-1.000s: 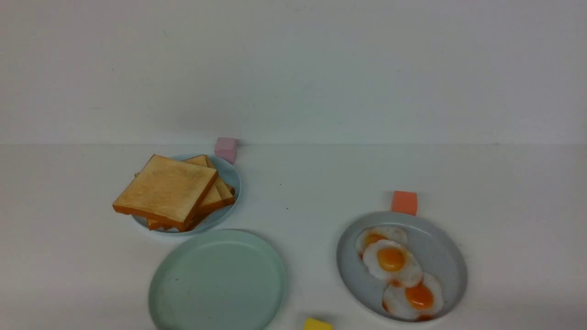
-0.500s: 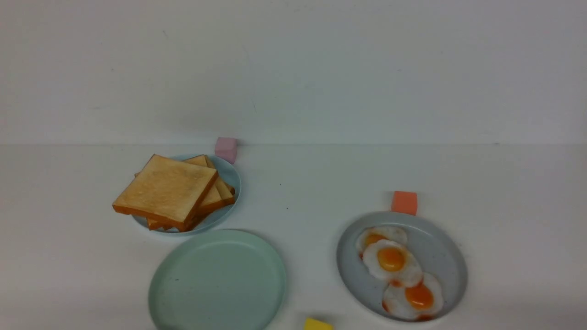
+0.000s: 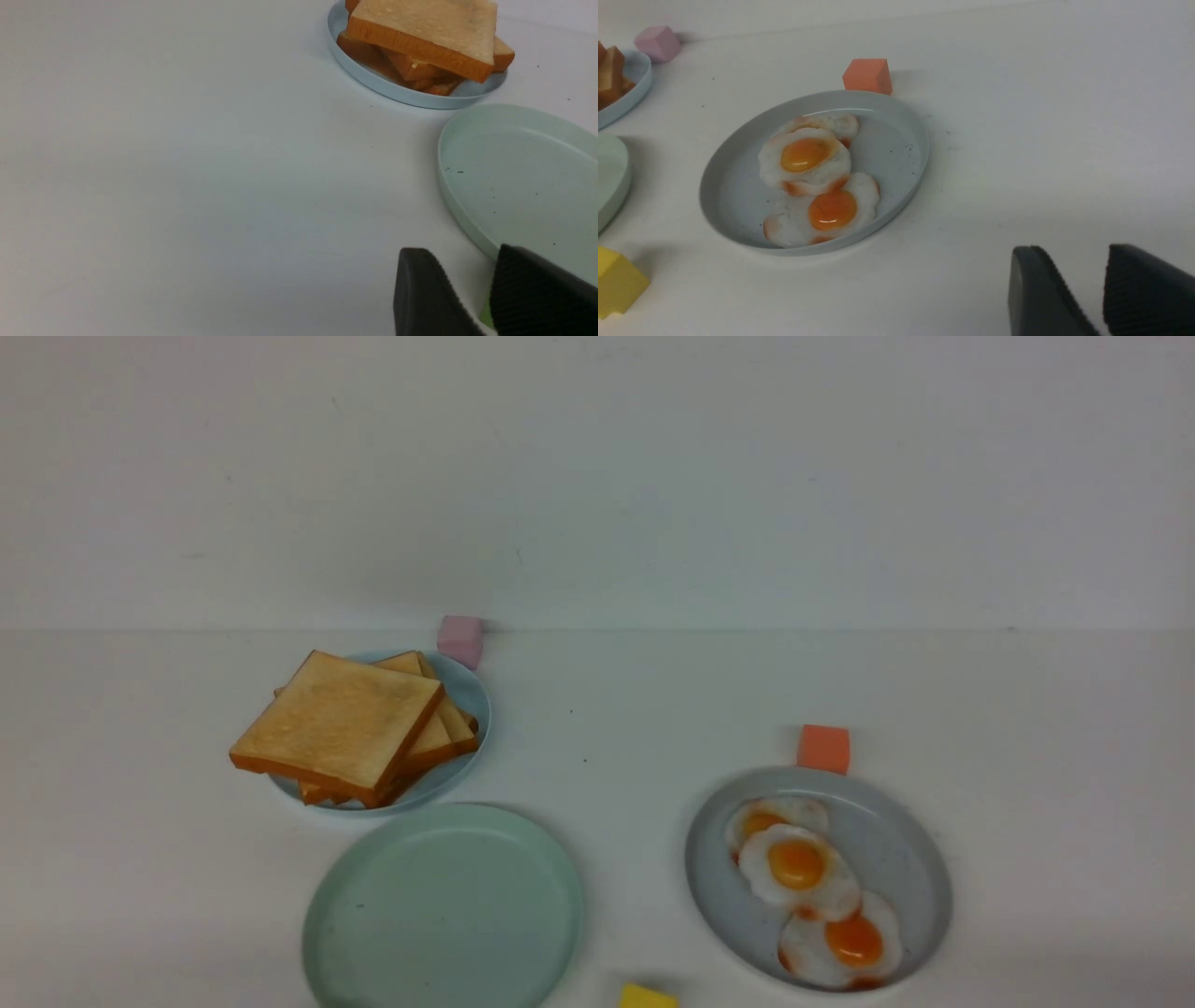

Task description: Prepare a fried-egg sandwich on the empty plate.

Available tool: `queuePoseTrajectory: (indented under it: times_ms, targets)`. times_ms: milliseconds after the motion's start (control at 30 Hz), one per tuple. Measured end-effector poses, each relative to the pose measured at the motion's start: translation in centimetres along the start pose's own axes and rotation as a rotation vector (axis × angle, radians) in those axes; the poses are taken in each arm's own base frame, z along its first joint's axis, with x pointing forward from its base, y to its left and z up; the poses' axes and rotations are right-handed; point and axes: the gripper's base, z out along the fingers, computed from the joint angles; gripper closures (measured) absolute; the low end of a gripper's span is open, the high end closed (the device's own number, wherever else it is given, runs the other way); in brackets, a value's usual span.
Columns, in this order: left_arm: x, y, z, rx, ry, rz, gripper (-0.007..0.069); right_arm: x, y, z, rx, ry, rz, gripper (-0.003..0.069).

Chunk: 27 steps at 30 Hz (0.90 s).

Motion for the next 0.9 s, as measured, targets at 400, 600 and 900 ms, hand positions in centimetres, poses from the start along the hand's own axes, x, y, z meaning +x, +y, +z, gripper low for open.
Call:
queuePoseTrajectory:
  times_ms: [400, 600, 900]
  targets:
    - [-3.3, -0.8, -0.7, 0.171, -0.348, -0.437, 0.0386, 0.0, 0.0, 0.0, 0.0, 0.0, 0.0, 0.0417]
    - [-5.6, -0.4, -1.9, 0.235, -0.621, -0.562, 0.0386, 0.0, 0.0, 0.0, 0.0, 0.0, 0.0, 0.0417]
    - [-15.1, -3.4, -7.2, 0.321, -0.677, -0.442, 0.0386, -0.6, -0.1, 0.1, 0.004, -0.088, -0.021, 0.0417]
